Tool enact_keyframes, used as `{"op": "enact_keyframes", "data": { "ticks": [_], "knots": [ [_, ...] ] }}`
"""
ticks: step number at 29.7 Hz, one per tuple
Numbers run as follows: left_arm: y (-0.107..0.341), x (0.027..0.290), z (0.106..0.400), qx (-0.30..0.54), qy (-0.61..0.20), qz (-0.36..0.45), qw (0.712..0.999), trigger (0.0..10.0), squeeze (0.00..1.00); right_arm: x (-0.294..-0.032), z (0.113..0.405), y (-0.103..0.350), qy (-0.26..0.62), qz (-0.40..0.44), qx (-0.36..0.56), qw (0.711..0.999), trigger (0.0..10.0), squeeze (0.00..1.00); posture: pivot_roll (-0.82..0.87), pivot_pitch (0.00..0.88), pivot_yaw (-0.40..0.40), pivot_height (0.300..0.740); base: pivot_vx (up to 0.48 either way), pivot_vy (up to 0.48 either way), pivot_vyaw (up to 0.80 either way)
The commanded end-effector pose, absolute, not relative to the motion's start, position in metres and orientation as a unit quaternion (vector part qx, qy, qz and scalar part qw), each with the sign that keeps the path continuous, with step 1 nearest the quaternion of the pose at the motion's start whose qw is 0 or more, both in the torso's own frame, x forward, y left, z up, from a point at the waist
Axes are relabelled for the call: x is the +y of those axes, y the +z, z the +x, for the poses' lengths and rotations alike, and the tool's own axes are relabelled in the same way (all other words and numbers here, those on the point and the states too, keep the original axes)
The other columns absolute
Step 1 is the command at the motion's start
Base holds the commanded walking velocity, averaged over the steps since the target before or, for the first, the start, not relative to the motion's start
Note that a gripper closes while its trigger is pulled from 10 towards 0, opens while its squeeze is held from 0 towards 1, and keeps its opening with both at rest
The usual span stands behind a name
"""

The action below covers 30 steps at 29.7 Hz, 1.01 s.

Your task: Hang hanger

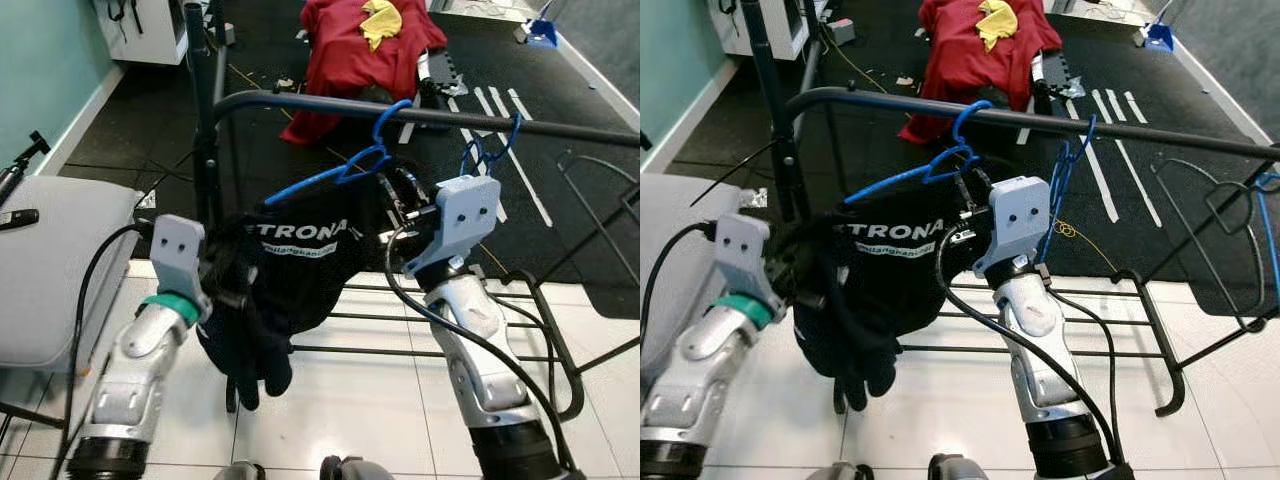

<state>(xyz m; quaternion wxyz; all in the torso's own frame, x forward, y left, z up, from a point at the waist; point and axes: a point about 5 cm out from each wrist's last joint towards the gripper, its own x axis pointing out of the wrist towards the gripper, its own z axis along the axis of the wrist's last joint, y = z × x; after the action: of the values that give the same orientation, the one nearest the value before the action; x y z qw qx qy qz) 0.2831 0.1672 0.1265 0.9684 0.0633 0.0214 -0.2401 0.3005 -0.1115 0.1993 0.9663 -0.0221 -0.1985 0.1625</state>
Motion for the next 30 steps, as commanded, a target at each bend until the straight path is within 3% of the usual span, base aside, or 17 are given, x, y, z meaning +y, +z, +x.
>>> {"op": "enact_keyframes", "data": {
  "ticks": [1,7,8,10,11,30],
  "knots": [
    [0.121,0.153,0.269,0.05,-0.337,0.084,0.936,10.0,0.0,-0.111,0.3,0.186,0.183,-0.024,-0.163,0.969,10.0,0.0,-0.02,0.051,-0.045,0.74,0.0,0.0,0.0],
    [0.12,0.155,0.275,0.045,-0.296,0.082,0.95,10.0,0.0,-0.111,0.3,0.18,0.191,-0.024,-0.146,0.97,10.0,0.0,-0.02,0.056,-0.033,0.74,0.0,0.0,0.0],
    [0.125,0.158,0.289,0.027,-0.202,0.05,0.978,10.0,0.0,-0.114,0.299,0.176,0.185,-0.018,-0.138,0.973,10.0,0.0,-0.03,0.059,-0.022,0.74,0.0,0.0,0.0],
    [0.125,0.158,0.289,0.027,-0.202,0.05,0.978,10.0,0.0,-0.114,0.299,0.176,0.185,-0.018,-0.138,0.973,10.0,0.0,-0.03,0.059,-0.022,0.74,0.0,0.0,0.0],
    [0.13,0.148,0.302,0.013,-0.107,-0.026,0.994,10.0,0.0,-0.119,0.299,0.177,0.166,-0.008,-0.138,0.976,10.0,0.0,-0.04,0.061,-0.015,0.74,0.0,0.0,0.0],
    [0.131,0.148,0.296,0.019,-0.115,-0.056,0.992,10.0,0.0,-0.118,0.297,0.177,0.173,0.005,-0.132,0.976,10.0,0.0,-0.04,0.08,-0.02,0.74,-0.014,0.0,0.0]
  ]
}}
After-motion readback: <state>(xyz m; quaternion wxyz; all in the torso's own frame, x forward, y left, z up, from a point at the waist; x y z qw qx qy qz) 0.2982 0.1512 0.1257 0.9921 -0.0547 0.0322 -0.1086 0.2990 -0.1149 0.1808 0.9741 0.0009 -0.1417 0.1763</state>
